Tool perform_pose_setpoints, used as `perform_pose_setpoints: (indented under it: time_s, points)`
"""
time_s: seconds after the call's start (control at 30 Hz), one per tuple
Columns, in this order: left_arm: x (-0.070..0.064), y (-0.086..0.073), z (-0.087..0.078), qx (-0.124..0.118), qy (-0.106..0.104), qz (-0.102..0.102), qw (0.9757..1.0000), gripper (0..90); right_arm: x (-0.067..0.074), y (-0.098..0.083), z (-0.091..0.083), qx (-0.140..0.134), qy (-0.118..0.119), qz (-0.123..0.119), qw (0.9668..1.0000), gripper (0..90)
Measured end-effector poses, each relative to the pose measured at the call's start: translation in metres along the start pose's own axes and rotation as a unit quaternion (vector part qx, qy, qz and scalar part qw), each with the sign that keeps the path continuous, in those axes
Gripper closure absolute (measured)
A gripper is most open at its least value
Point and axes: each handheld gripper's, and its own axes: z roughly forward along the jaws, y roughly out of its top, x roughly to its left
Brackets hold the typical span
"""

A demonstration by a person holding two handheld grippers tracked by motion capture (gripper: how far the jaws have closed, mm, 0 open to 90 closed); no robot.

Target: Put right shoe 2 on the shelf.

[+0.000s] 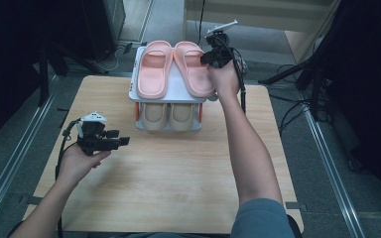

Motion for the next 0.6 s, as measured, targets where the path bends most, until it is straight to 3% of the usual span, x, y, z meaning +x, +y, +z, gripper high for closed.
perform_pose_setpoints:
  time_s: [0.13,0.23,0.37,0.47,0.6]
  points:
    - [0.000,0.000,0.000,0.000,0.001,0.000,1.0000,42.3,-0.007,-0.010,-0.015,-0.019,0.030,-0.006,0.9993,71.0]
    - [0.000,0.000,0.000,0.001,0.004,0.003,1.0000,42.4,-0.016,-0.017,-0.026,-0.031,0.053,-0.009,0.9981,82.5]
    - [-0.001,0.000,0.000,0.000,0.004,0.005,1.0000,42.5,-0.027,-0.026,-0.028,-0.035,0.037,-0.016,0.9986,89.3]
    - [-0.001,0.000,0.000,0.000,0.003,0.005,1.0000,42.5,-0.037,-0.035,-0.020,-0.020,0.037,-0.004,0.9991,89.5]
    - [0.000,0.000,0.000,0.001,0.004,0.006,1.0000,42.6,-0.039,-0.043,-0.010,-0.010,0.043,-0.005,0.9990,89.3]
